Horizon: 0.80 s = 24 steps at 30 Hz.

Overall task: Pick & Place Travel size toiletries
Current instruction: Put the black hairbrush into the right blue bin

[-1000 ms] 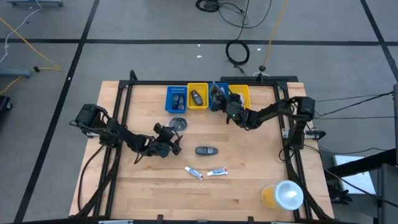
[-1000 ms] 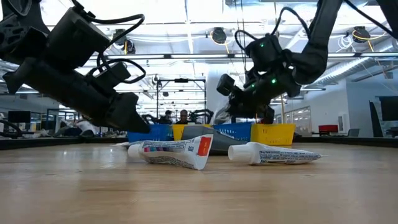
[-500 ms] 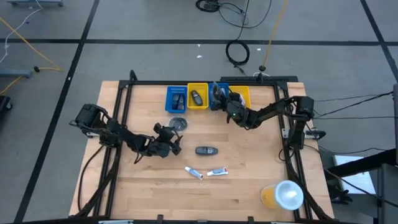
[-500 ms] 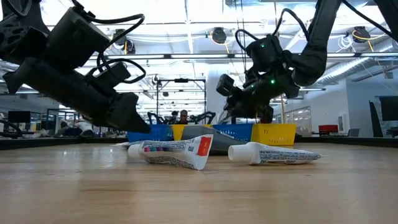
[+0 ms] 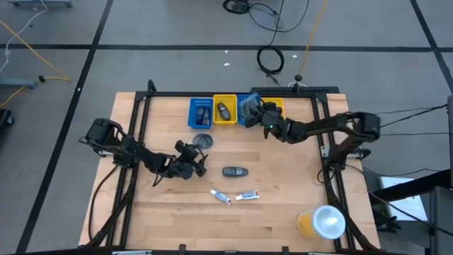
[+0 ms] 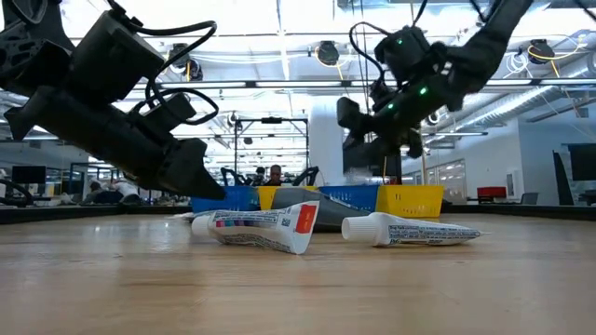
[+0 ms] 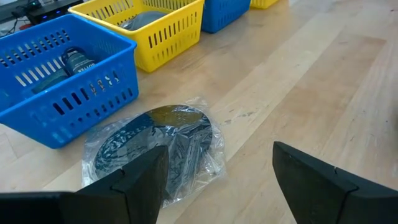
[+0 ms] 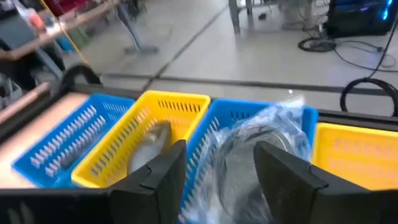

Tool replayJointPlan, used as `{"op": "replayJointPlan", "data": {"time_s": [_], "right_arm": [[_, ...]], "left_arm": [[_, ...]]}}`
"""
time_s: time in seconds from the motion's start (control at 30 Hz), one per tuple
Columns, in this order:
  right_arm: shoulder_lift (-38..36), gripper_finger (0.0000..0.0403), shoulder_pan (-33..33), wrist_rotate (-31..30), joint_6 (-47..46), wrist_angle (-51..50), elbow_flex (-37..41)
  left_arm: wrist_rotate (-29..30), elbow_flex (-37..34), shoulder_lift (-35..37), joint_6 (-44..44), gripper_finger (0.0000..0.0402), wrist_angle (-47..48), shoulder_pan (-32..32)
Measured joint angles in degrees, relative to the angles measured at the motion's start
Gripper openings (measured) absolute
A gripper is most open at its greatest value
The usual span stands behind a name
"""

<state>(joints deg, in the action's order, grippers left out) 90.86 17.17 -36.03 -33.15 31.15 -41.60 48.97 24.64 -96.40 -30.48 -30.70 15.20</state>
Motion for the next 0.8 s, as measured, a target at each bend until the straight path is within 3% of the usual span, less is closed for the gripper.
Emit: {"op": "replayJointPlan", "data": {"time_s": [0.17, 0.3, 0.63, 0.8], "right_arm": [[-6.37, 0.0162, 0.0, 4.9, 2.4, -10.37, -0.08], [-7.0, 0.0138, 0.0, 8.7, 3.7, -19.28, -3.49], [6.46, 0.0014, 5.06, 8.85, 15.01, -44.26, -25.87], [12.71, 0.0009, 7.58, 5.92, 16.33, -47.75, -30.07]], "left_arm": [[0.0, 0.0, 0.0, -0.03, 0.0285, 0.0, 0.0], [0.08, 0.0, 0.0, -0.02, 0.0285, -0.04, 0.0], [0.53, 0.0, 0.0, 0.76, 0.0285, -1.18, -1.76], [0.28, 0.0, 0.0, 0.74, 0.0285, -1.12, -1.73]]}}
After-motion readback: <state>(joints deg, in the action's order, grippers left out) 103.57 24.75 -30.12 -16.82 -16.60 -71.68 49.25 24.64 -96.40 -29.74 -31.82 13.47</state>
